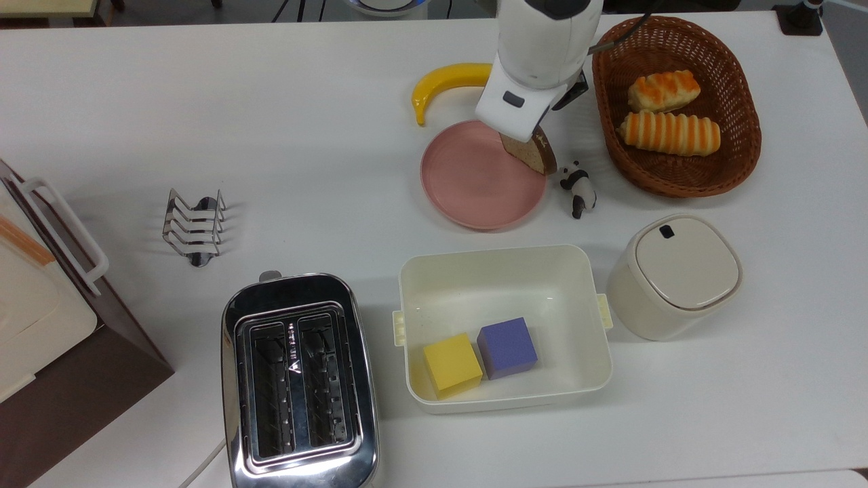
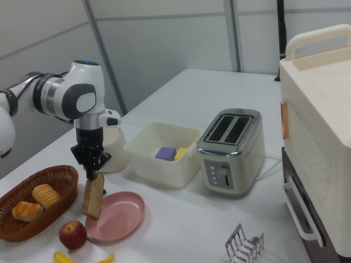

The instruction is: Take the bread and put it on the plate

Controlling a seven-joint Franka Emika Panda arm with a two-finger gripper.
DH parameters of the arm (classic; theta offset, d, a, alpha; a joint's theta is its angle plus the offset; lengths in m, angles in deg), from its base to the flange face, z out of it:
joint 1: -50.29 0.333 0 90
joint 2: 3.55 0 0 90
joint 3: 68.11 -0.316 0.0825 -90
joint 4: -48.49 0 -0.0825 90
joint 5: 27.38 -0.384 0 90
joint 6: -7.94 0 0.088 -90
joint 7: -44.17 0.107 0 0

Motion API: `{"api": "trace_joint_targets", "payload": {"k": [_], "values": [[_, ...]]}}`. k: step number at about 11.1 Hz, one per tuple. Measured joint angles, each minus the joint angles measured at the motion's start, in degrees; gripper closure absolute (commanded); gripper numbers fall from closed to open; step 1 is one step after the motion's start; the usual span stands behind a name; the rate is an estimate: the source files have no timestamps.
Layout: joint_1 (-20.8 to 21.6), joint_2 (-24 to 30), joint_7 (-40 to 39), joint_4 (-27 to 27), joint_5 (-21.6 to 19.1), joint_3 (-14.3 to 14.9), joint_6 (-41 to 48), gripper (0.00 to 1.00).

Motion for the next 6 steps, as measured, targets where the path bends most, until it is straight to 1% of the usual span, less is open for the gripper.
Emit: {"api": "trace_joint_targets", "payload": {"k": [1, 3, 4, 6], "values": [[0.0, -0.3, -0.2, -0.1, 0.7, 0.0, 0.0, 0.2], [-0.1, -0.5, -2.1, -0.2, 3.1, 0.0, 0.0, 0.2], [-0.4, -0.5, -2.5, -0.2, 3.6, 0.3, 0.0, 0.19], [-1.7, -0.5, -3.9, -0.1, 4.1, 0.8, 0.0, 0.13]]}}
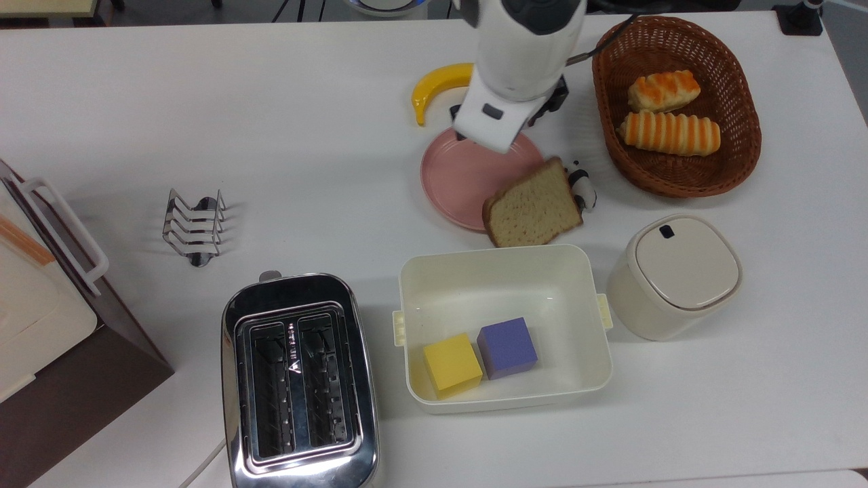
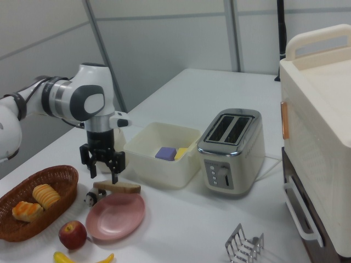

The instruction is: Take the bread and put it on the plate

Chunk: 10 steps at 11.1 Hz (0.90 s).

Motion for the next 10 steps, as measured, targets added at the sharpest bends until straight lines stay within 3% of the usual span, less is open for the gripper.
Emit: {"api": "trace_joint_targets", "payload": {"k": [3, 10], "values": [[-3.1, 0.2, -1.6, 1.0, 0.0, 0.3, 0.0, 0.0], [-4.4, 0.4, -0.4, 1.7, 1.7, 0.2, -1.7, 0.0]]}}
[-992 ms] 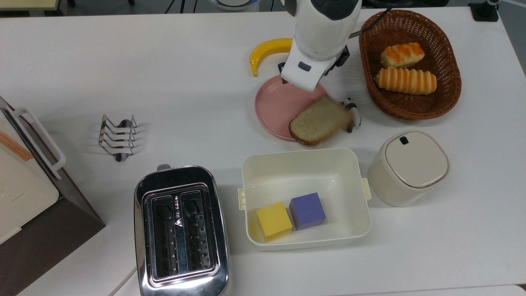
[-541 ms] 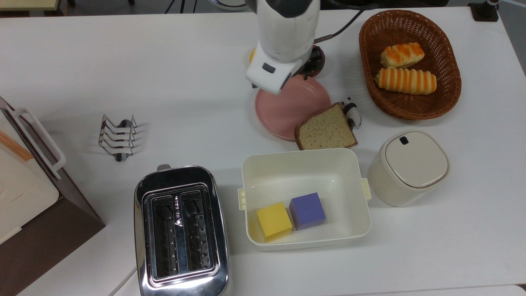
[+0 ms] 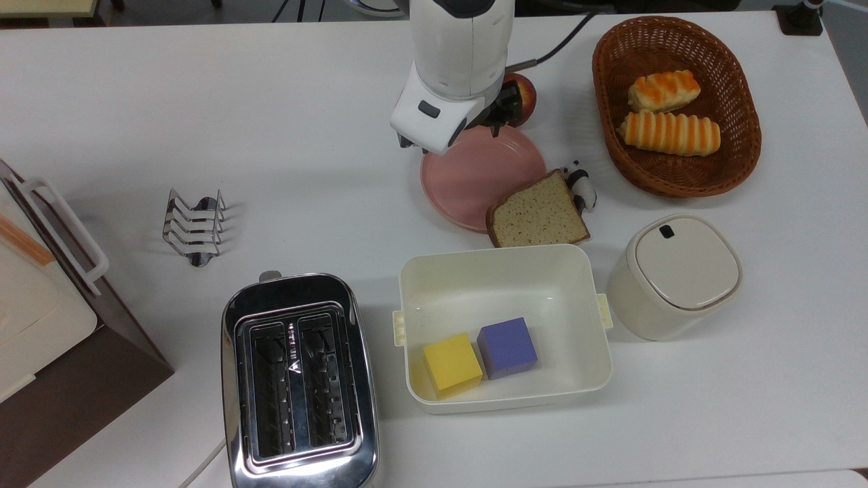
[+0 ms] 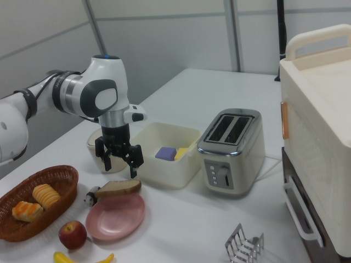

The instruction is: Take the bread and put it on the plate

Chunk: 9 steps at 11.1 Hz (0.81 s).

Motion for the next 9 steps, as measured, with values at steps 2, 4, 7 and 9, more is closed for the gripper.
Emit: {"api": "trace_joint_targets", "payload": {"k": [2, 4, 7, 9], "values": [[0.1, -1.1, 5.3, -0.5, -1.2, -0.2, -3.0, 0.0], [0.9, -3.2, 11.3, -0.7, -2.3, -0.3, -7.1, 0.0], [3.5, -6.8, 19.5, -0.8, -2.4, -0.4, -11.3, 0.0], [5.1, -9.2, 22.8, -0.9, -2.4, -0.4, -13.6, 0.0]]}}
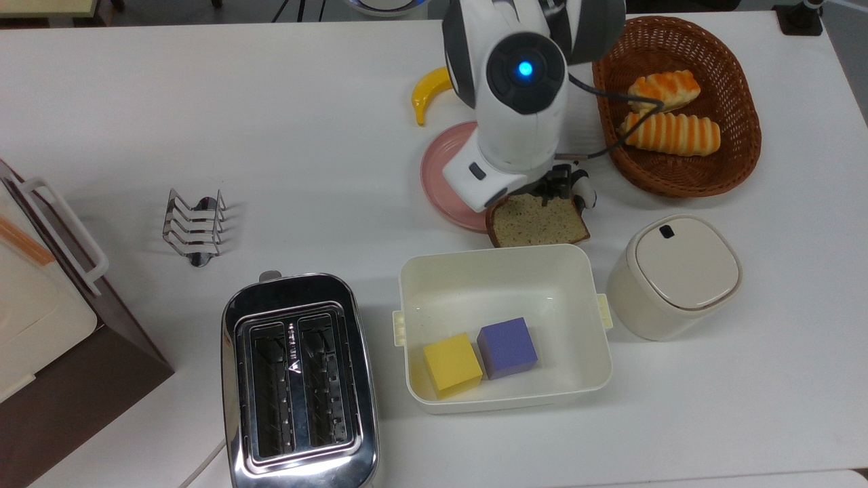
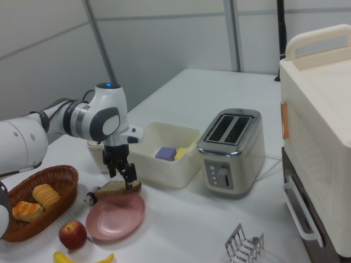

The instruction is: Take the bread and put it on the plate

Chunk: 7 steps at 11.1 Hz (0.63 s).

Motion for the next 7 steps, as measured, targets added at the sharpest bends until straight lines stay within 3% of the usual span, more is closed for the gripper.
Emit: {"api": "trace_joint_targets", "payload": {"k": [3, 4, 5, 7], "values": [[0.6, -2.1, 0.7, 0.0, 0.0, 0.0, -0.5, 0.09], [0.6, -2.2, 0.7, 0.0, 0.0, 0.0, -0.5, 0.32], [0.6, -2.2, 0.7, 0.0, 0.0, 0.0, -0.5, 0.61], [0.6, -2.2, 0.7, 0.0, 0.0, 0.0, -0.5, 0.91]]}}
